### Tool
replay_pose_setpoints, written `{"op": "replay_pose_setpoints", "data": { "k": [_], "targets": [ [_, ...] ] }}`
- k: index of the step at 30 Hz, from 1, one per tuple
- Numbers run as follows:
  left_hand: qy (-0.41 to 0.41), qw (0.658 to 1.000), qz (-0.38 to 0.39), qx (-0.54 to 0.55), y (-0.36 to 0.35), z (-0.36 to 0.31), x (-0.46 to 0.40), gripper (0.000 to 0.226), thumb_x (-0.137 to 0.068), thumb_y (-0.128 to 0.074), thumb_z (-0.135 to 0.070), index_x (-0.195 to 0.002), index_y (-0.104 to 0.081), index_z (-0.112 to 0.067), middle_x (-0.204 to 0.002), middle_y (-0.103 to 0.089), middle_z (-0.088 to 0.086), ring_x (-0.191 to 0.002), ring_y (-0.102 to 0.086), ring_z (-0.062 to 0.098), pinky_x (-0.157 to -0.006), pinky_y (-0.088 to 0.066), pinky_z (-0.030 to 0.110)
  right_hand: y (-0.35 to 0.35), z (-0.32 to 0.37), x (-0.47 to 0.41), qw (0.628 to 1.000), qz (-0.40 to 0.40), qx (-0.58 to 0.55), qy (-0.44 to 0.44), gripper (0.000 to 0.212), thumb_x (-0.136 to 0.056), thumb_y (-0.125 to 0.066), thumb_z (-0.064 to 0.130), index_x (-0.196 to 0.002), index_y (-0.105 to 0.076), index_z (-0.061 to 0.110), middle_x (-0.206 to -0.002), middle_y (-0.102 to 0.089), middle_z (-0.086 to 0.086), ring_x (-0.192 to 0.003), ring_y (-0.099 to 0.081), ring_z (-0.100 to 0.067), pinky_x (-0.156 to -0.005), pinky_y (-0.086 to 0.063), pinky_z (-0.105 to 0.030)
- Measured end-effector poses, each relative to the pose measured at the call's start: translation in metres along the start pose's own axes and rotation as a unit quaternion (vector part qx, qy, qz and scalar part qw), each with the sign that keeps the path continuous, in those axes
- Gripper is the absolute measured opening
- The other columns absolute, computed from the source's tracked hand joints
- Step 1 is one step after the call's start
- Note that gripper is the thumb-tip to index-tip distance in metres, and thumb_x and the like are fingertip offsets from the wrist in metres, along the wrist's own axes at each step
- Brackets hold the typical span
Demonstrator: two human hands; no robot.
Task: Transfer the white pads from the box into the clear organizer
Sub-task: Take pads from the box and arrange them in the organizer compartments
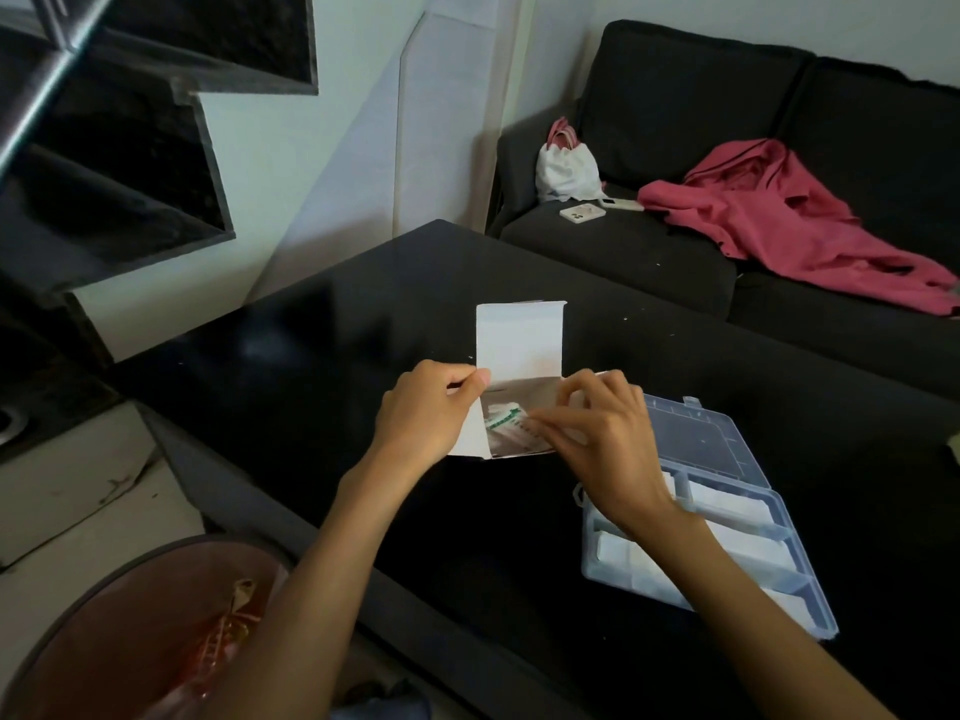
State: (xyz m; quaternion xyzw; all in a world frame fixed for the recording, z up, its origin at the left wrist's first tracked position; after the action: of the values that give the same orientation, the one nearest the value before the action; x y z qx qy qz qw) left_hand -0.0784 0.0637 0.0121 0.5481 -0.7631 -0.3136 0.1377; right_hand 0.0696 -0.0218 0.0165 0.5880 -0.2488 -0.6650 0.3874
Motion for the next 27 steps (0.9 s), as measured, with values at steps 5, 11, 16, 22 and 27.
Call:
{"op": "replay_pose_setpoints", "data": {
  "k": [5, 11, 16, 22, 27],
  "targets": [
    [0.016, 1.0, -0.008, 0.003, 0.001, 0.004, -0.003, 0.029, -0.096, -0.046, -0.039, -0.101, -0.071, -0.026, -0.1, -0.07, -0.007, -0.095, -0.061, 0.018, -0.07, -0.039, 0.029, -0.001, -0.011, -0.003, 0.963, 0.032, -0.181, -0.195, 0.022, -0.08, -0.067, 0.031, -0.099, -0.073, 0.023, -0.102, -0.056, 0.021, -0.098, -0.041, -0.001, -0.082, -0.047, -0.023],
    [0.038, 0.999, 0.005, 0.025, 0.002, 0.005, -0.013, 0.029, -0.094, -0.049, -0.04, -0.095, -0.072, -0.022, -0.092, -0.069, -0.004, -0.087, -0.061, 0.021, -0.073, -0.044, 0.034, 0.004, -0.01, -0.014, 0.85, 0.027, -0.391, -0.352, 0.012, -0.084, -0.064, 0.022, -0.095, -0.07, 0.021, -0.095, -0.069, 0.005, -0.083, -0.066, -0.005, -0.068, -0.058, -0.02],
    [0.07, 0.994, 0.022, 0.075, -0.002, 0.015, -0.023, 0.03, -0.09, -0.055, -0.042, -0.089, -0.073, -0.019, -0.086, -0.07, 0.001, -0.088, -0.063, 0.024, -0.084, -0.05, 0.043, 0.009, -0.013, -0.024, 0.786, 0.035, -0.436, -0.437, 0.017, -0.087, -0.062, 0.026, -0.094, -0.072, 0.014, -0.082, -0.07, 0.007, -0.071, -0.065, -0.003, -0.056, -0.048, -0.013],
    [0.117, 0.988, 0.05, 0.084, -0.019, 0.031, -0.034, 0.039, -0.09, -0.052, -0.049, -0.106, -0.07, -0.018, -0.099, -0.069, 0.001, -0.091, -0.063, 0.02, -0.085, -0.053, 0.041, 0.012, -0.01, -0.02, 0.757, 0.045, -0.457, -0.464, 0.015, -0.088, -0.059, 0.031, -0.085, -0.068, 0.019, -0.089, -0.067, 0.004, -0.076, -0.052, -0.007, -0.085, -0.034, -0.032],
    [0.037, 0.982, -0.178, -0.059, 0.018, -0.004, -0.015, 0.045, -0.093, -0.041, -0.055, -0.11, -0.064, -0.02, -0.109, -0.065, -0.005, -0.094, -0.06, 0.011, -0.068, -0.039, 0.02, 0.024, -0.017, -0.004, 0.765, -0.039, -0.461, -0.448, 0.008, -0.088, -0.06, 0.03, -0.089, -0.066, 0.024, -0.1, -0.065, 0.001, -0.082, -0.057, -0.009, -0.075, -0.046, -0.026]
  ]
}}
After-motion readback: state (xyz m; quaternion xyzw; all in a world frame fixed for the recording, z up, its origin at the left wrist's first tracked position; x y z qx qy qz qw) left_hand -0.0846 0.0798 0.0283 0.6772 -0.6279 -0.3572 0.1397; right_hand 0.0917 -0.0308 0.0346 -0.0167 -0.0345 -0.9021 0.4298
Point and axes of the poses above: each hand's wrist, its own x-axis away from the middle knuckle, its own y-axis out of the back of the hand, z = x × y, the point moved 5 cm from there along -x, towards the middle knuckle
